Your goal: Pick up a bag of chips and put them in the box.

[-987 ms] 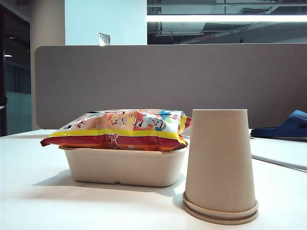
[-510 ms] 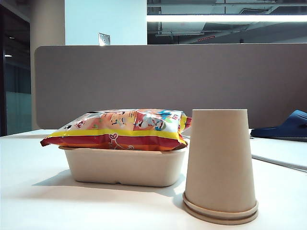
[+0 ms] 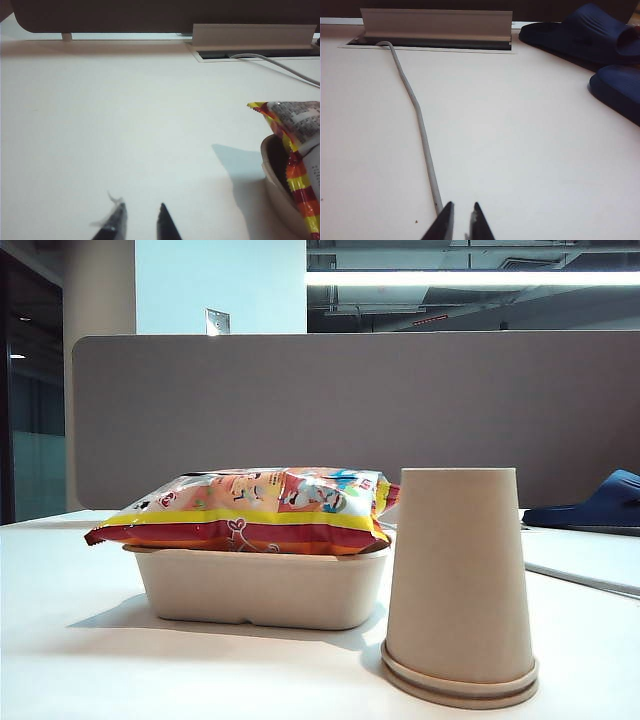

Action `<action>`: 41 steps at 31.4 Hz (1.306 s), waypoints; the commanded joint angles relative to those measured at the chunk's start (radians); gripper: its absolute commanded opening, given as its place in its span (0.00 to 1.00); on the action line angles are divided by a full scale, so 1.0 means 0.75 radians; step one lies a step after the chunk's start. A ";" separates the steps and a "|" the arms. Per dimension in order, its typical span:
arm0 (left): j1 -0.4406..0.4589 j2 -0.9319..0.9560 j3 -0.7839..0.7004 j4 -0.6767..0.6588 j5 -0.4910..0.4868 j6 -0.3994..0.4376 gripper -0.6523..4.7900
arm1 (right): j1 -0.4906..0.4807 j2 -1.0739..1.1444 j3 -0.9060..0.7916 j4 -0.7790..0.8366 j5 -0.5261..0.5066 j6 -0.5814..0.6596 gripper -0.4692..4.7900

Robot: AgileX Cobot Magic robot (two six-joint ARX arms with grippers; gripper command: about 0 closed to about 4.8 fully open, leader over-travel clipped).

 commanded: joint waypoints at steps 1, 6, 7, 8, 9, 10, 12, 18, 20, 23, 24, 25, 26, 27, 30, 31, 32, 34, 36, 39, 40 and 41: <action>0.016 0.001 0.001 -0.015 0.003 0.005 0.27 | -0.008 -0.001 -0.002 0.013 0.001 -0.004 0.18; 0.099 0.001 0.001 -0.015 0.001 0.005 0.27 | -0.057 -0.001 -0.002 0.013 0.001 -0.004 0.18; 0.112 0.001 0.001 -0.015 0.001 0.005 0.27 | -0.071 -0.001 -0.002 0.013 0.001 -0.004 0.18; 0.119 0.001 0.001 -0.015 0.001 0.005 0.27 | -0.082 -0.001 -0.002 0.013 0.001 -0.004 0.18; 0.120 0.001 0.001 -0.015 0.001 0.005 0.27 | -0.092 -0.001 -0.002 0.013 0.001 -0.004 0.18; 0.120 0.001 0.001 -0.015 0.001 0.005 0.27 | -0.103 -0.001 -0.002 0.013 0.001 -0.004 0.18; 0.116 0.001 0.001 -0.015 0.001 0.005 0.27 | -0.115 -0.001 -0.002 0.013 0.001 -0.004 0.18; 0.115 0.001 0.001 -0.015 0.001 0.005 0.27 | -0.116 -0.001 -0.002 0.013 0.001 -0.004 0.18; 0.115 0.001 0.001 -0.015 0.001 0.005 0.27 | -0.116 -0.001 -0.002 0.013 0.001 -0.004 0.18; 0.115 0.001 0.001 -0.015 0.001 0.005 0.27 | -0.116 -0.001 -0.002 0.013 0.001 -0.004 0.18; 0.115 0.001 0.001 -0.015 0.001 0.005 0.27 | -0.116 -0.001 -0.002 0.013 0.001 -0.004 0.18; 0.115 0.001 0.001 -0.015 0.002 0.005 0.27 | -0.116 -0.001 -0.002 0.013 0.001 -0.004 0.18; 0.115 0.001 0.001 -0.015 0.002 0.005 0.27 | -0.116 -0.001 -0.002 0.013 0.001 -0.004 0.18; 0.115 0.001 0.001 -0.015 0.001 0.005 0.27 | -0.116 -0.001 -0.002 0.013 0.001 -0.004 0.18; 0.115 0.001 0.001 -0.015 0.002 0.005 0.27 | -0.116 -0.001 -0.002 0.013 0.001 -0.004 0.18; 0.115 0.001 0.001 -0.015 0.002 0.005 0.27 | -0.116 -0.001 -0.002 0.013 0.001 -0.004 0.18; 0.115 0.001 0.001 -0.015 0.001 0.005 0.27 | -0.116 -0.001 -0.002 0.013 0.001 -0.004 0.18; 0.115 0.001 0.001 -0.015 0.001 0.005 0.27 | -0.116 -0.001 -0.002 0.013 0.001 -0.004 0.18; 0.115 0.001 0.001 -0.015 0.001 0.005 0.27 | -0.116 -0.001 -0.002 0.013 0.001 -0.004 0.18; 0.115 0.001 0.001 -0.015 0.001 0.005 0.27 | -0.116 -0.001 -0.002 0.013 0.001 -0.004 0.18; 0.115 0.001 0.001 -0.015 0.001 0.005 0.27 | -0.116 -0.001 -0.002 0.013 0.001 -0.004 0.18; 0.115 0.001 0.001 -0.015 0.002 0.005 0.27 | -0.116 -0.001 -0.002 0.013 0.001 -0.004 0.18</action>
